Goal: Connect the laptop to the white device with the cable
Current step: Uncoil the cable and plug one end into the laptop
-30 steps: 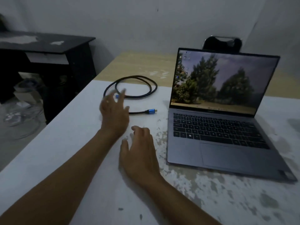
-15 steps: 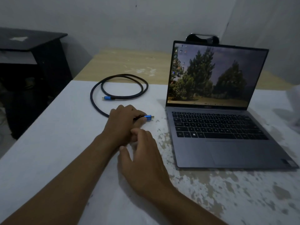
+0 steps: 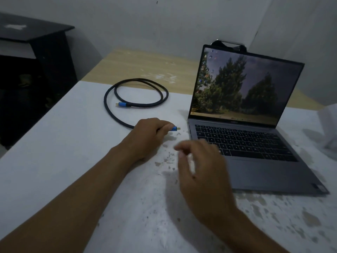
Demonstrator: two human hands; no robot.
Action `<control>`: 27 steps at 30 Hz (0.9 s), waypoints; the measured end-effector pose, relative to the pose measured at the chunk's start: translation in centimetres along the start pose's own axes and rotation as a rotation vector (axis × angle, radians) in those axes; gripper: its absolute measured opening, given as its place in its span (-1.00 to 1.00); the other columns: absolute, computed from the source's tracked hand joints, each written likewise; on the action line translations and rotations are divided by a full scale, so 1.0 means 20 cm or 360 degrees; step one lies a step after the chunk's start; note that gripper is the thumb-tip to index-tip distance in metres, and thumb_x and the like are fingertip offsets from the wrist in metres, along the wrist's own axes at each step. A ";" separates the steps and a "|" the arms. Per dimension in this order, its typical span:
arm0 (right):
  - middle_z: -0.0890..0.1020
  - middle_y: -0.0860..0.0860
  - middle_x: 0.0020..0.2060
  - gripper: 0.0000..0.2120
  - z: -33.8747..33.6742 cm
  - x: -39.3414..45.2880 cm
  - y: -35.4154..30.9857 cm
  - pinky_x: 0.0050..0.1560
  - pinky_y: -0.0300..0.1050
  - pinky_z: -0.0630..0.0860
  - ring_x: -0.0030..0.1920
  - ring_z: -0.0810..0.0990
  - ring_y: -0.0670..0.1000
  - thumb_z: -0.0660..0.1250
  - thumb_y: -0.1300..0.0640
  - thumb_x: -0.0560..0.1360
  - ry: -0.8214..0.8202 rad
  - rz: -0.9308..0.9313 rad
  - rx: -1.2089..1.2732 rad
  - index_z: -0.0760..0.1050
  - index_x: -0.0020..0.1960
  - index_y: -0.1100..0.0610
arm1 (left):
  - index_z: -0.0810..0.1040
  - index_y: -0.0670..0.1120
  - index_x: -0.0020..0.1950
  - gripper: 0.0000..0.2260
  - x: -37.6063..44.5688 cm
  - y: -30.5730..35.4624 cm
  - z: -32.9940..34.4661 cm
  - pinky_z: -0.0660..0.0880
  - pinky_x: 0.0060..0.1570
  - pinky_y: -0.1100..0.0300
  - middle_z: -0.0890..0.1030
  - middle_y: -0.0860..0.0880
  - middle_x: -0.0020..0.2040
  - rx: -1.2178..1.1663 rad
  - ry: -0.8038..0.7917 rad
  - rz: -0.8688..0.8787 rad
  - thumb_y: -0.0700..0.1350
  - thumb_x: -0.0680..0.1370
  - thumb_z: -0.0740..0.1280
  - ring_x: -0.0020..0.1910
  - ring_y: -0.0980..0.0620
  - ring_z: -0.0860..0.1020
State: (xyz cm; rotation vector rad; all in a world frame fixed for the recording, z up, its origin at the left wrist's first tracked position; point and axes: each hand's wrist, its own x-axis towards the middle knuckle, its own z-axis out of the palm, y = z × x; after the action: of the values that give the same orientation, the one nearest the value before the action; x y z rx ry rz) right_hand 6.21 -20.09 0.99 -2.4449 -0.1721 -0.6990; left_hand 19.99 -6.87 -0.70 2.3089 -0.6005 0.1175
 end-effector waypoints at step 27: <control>0.40 -0.18 0.03 -0.65 -0.04 -0.03 0.23 0.08 -0.06 0.20 0.06 0.25 -0.15 0.23 -0.17 0.48 -0.0042 0.0422 -0.0526 0.51 0.23 -0.16 | 0.62 0.06 0.33 -0.72 0.12 -0.02 0.09 0.34 0.00 0.52 0.67 0.07 0.14 -0.0073 0.0029 0.0014 -0.07 0.62 0.38 0.02 0.23 0.54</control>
State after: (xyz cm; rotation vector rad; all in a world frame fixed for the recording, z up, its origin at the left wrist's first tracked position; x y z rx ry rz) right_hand 6.48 -24.32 -1.04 -2.7200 0.2750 -0.6156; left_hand 22.08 -8.69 -1.65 2.2588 -0.5985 0.1277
